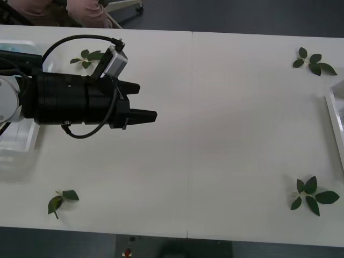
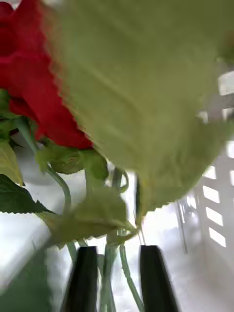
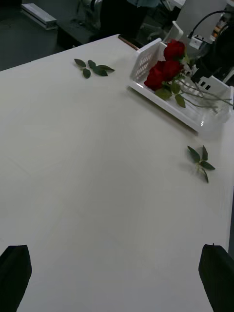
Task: Put the red flowers into the right box and the blue flowers into the left box
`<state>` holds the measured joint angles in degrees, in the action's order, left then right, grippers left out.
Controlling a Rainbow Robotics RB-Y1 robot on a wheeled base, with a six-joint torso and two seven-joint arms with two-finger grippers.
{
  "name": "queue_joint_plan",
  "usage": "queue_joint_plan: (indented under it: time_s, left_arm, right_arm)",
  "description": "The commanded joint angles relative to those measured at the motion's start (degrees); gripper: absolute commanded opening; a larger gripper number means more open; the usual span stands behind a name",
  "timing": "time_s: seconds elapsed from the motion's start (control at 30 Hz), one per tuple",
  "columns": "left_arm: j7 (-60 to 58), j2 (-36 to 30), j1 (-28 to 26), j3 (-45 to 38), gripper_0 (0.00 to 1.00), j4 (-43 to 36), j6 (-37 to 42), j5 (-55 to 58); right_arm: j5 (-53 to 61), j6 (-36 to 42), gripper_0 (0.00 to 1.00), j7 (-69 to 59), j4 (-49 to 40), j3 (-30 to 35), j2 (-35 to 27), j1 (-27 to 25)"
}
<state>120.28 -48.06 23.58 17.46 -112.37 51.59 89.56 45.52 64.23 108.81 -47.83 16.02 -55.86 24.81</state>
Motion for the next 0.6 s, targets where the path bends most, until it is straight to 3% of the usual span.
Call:
queue_joint_plan:
  time_s: [0.03,0.37,0.6]
  left_arm:
    - [0.9,-4.4,4.4,3.1,1.00,-1.5,-3.3,2.4]
    - [1.2,-6.4,4.9,6.4,1.00,-1.3,-5.9,3.0]
    - [1.2,-6.3,4.9,7.2,1.00,-1.2,-6.0,3.5]
  right_arm:
    - [-0.4,0.5,1.00,-1.4,-1.7,0.4,-1.1,0.7]
    - [6.4,15.7,1.00,7.2,-15.8,6.6,-1.1,0.9]
    - [21.8,25.1,1.00,19.9,-24.2,8.9,-1.0,1.9]
